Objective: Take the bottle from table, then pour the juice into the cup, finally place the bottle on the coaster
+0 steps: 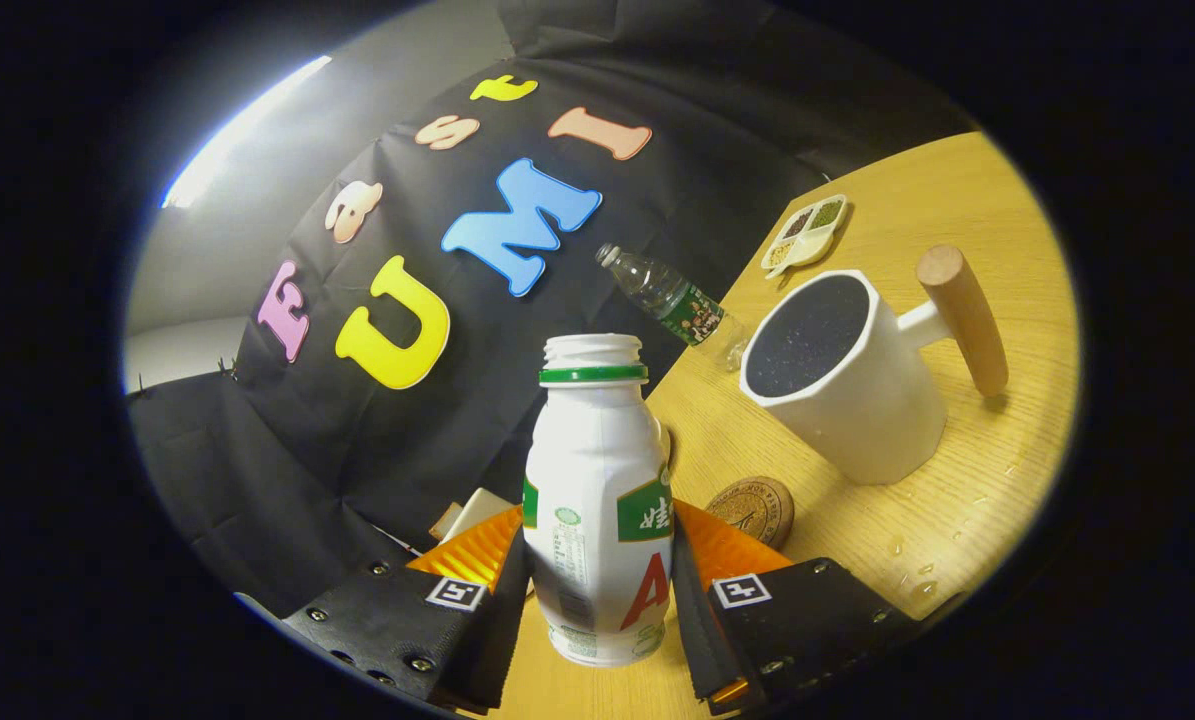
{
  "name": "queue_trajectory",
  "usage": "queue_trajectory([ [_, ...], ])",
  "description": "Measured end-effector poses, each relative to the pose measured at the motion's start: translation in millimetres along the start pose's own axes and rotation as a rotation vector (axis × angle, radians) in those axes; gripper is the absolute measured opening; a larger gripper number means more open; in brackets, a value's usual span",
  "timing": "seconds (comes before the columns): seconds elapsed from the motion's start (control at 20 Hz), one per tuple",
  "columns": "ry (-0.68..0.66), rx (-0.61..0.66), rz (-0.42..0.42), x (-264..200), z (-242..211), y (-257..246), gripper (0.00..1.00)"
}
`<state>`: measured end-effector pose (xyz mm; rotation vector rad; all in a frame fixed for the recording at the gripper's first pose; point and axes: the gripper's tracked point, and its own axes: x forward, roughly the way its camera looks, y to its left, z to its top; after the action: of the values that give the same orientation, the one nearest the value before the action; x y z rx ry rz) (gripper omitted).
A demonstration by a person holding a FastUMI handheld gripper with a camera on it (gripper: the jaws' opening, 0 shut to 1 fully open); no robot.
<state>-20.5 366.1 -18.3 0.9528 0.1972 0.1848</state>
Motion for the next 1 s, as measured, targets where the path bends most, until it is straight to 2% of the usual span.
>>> queue_trajectory([
  [0.3,-0.012,0.063,0.015,0.2,4.3,-0.2,0.67],
  [0.5,-0.023,0.147,0.055,-0.3,7.1,6.2,0.67],
  [1.0,-0.038,0.314,0.078,2.7,11.2,1.3,0.67],
])
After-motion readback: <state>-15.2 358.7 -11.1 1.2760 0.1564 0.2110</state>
